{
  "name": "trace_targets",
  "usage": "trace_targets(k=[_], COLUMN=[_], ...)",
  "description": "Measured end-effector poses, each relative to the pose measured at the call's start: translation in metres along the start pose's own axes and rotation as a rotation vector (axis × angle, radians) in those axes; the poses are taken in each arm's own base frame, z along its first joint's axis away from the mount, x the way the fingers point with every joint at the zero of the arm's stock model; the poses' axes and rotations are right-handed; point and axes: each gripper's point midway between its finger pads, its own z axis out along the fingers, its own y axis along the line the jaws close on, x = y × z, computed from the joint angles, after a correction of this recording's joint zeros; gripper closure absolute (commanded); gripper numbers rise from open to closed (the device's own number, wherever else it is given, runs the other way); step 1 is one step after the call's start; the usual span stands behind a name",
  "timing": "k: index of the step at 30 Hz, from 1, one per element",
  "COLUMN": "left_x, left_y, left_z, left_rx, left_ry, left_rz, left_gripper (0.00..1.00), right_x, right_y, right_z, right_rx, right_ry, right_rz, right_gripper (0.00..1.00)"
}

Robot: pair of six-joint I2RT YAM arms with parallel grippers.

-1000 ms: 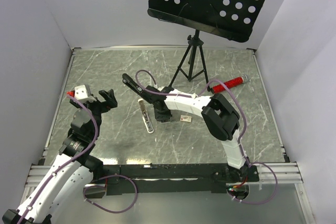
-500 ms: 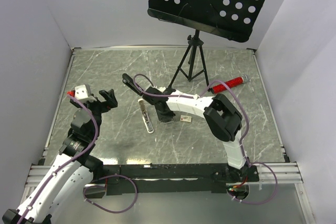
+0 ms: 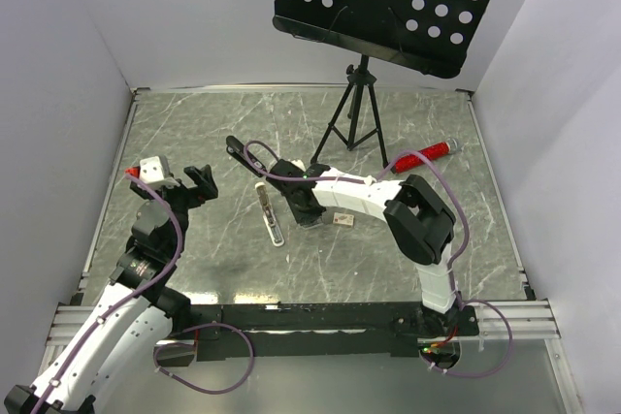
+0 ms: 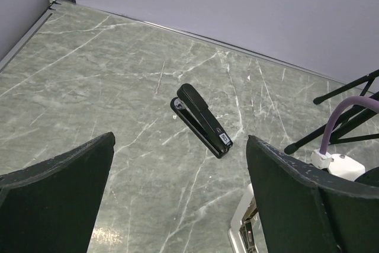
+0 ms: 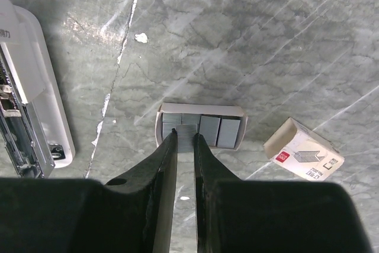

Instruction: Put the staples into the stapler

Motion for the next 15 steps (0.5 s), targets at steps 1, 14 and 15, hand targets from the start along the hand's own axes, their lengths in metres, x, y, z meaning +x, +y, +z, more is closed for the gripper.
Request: trace_targets(k=[1, 14, 15], left_x=[0.000, 0.000, 0.000], left_y=[0.000, 0.000, 0.000], left_z=[0.000, 0.000, 0.000], left_rx=[0.001, 0.000, 0.000], left_ry=[0.000, 0.001, 0.001], left_rz=[0.001, 0.009, 0.009], left_gripper=[0.03, 0.03, 0.03], right_x=[0.000, -0.008, -0.009], right_y=[0.000, 0.004, 0.005], right_z=[0.000, -0.019, -0.022], right_rx=[-0.001, -0.047, -0.054], right_ry=[0.001, -0.032, -0.039], right_rz=[0.000, 0.016, 0.021], right_gripper=[0.89, 0.89, 0.89])
